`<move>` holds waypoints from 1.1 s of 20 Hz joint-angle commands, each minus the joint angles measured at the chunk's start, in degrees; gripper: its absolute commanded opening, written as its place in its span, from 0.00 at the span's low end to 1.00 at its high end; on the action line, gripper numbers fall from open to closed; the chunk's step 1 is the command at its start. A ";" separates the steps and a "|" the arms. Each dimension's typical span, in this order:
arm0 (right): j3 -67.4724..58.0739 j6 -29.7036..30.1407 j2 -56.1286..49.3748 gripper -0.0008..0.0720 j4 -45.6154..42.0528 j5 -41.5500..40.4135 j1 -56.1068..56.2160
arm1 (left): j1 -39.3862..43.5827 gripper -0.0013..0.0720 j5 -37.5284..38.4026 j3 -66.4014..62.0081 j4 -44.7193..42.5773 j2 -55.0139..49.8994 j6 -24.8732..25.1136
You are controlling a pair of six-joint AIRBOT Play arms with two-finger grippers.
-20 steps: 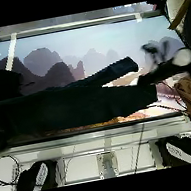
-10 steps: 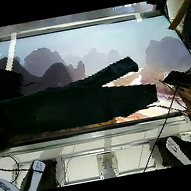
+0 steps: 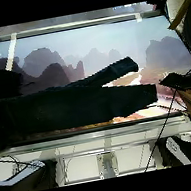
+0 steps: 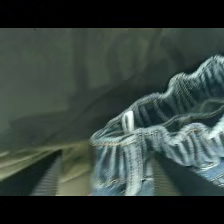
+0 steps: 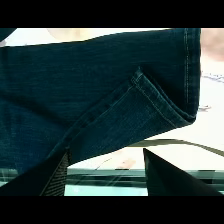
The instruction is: Fold the clothes and pants, and hang the long-sleeved shirts on hangers.
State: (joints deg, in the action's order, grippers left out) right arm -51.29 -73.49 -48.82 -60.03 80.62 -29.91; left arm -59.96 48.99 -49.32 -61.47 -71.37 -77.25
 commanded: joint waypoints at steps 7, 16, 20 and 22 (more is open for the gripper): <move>0.07 -0.81 0.02 0.71 -2.34 2.60 -0.07 | 0.20 0.47 9.49 -1.64 10.05 -3.61 5.92; 0.07 -0.39 0.02 0.71 -8.55 4.17 -0.07 | -9.01 0.91 19.26 -4.37 7.08 -0.39 6.12; 0.07 -0.39 0.02 0.71 -7.72 2.54 -0.07 | -5.55 0.90 19.15 -3.23 8.00 -3.28 6.71; 0.07 -0.39 0.02 0.71 -7.72 2.54 -0.07 | -2.51 0.90 18.10 -3.23 8.22 -5.51 7.21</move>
State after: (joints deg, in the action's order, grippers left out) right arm -51.24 -73.93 -48.82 -67.79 83.83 -29.95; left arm -65.08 67.46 -52.80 -53.60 -74.67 -70.63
